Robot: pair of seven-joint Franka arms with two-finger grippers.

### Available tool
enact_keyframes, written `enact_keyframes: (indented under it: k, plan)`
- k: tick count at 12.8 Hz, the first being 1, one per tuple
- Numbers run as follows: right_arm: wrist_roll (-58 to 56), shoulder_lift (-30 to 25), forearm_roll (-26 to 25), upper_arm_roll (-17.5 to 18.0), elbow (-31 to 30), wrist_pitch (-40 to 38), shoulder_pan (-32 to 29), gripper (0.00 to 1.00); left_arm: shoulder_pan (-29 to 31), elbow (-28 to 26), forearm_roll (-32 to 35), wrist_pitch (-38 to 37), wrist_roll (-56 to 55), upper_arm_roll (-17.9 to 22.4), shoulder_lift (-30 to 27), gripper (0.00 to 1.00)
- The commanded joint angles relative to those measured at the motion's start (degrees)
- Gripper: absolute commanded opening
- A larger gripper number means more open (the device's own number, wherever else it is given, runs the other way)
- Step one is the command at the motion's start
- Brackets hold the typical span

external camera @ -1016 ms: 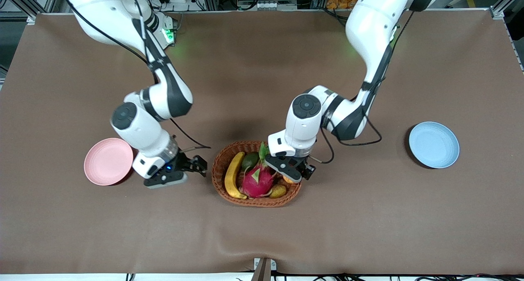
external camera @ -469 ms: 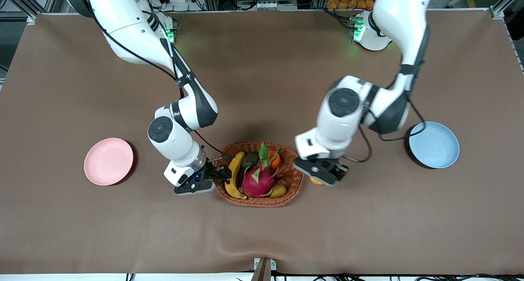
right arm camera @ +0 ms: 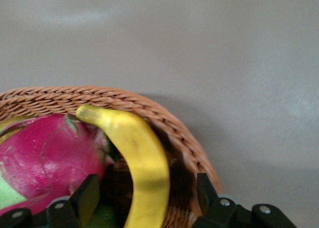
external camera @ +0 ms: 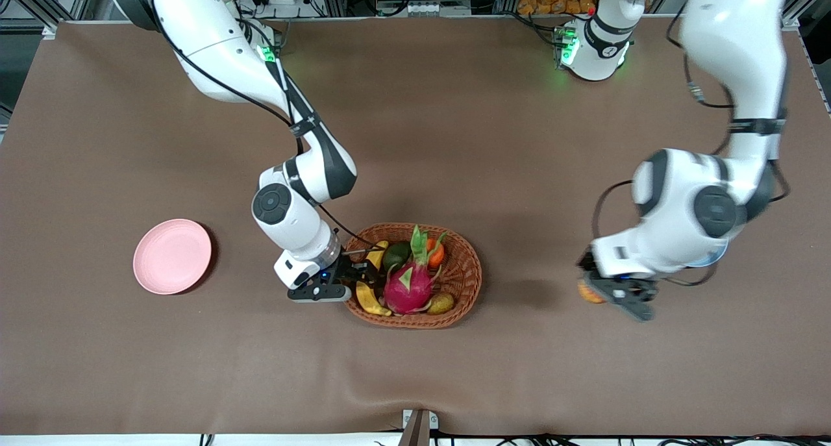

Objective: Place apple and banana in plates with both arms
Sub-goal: 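Carry the apple to the blue plate while the right gripper grasps the banana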

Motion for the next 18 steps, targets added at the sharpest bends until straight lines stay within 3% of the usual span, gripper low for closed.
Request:
enact_keyframes:
  k: [1, 3, 6, 13, 14, 17, 18]
  plan:
    - [4.2, 0.8, -0.3, -0.6, 0.5, -0.5, 0.9, 0.87, 8.4, -9.9, -0.9, -0.1, 4.3, -2.8, -6.9, 0.0]
    - [5.8, 1.1, -0.2, -0.6, 0.4, -0.8, 0.4, 0.87, 14.8, -13.9, -0.8, -0.1, 12.9, -2.8, -9.5, 0.0]
    - [10.4, 1.7, -0.2, -0.6, 0.4, -1.0, 0.7, 0.87, 22.5, -15.5, -1.1, 0.0, 24.5, -2.9, -8.6, 0.0]
    - [12.9, 3.0, -0.3, -0.6, 0.5, -0.5, 2.3, 0.86, 28.4, -22.4, -4.1, 3.2, 33.5, -2.9, -6.7, 0.0]
    - [12.9, 3.2, -0.3, -0.6, 0.5, -0.4, 2.3, 0.78, 28.4, -22.5, -4.1, 3.3, 34.7, -2.9, -5.5, 0.0]
    - [12.9, 3.7, -0.4, -0.6, 0.5, -0.4, 2.3, 0.36, 29.2, -22.4, -4.5, 4.7, 36.6, -2.9, -3.0, 0.0]
    - [12.9, 3.7, -0.4, -0.6, 0.5, -0.3, 2.3, 0.31, 29.1, -22.4, -4.5, 4.7, 37.2, -2.9, -3.0, 0.07]
